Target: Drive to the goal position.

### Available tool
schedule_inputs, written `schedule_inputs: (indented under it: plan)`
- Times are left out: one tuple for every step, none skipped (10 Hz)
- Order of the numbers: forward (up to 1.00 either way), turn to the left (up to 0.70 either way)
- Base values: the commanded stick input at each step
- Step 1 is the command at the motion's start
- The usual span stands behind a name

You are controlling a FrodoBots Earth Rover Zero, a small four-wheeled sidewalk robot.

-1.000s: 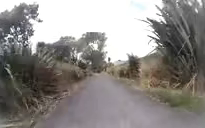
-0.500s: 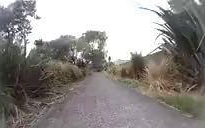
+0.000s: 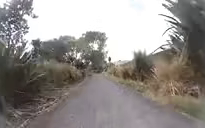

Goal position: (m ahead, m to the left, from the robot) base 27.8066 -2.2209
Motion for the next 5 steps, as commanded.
schedule_inputs:
  plan:
    - [1.0,0.0]
    - [1.0,0.0]
    - [1.0,0.0]
    - [1.0,0.0]
    - [1.0,0.0]
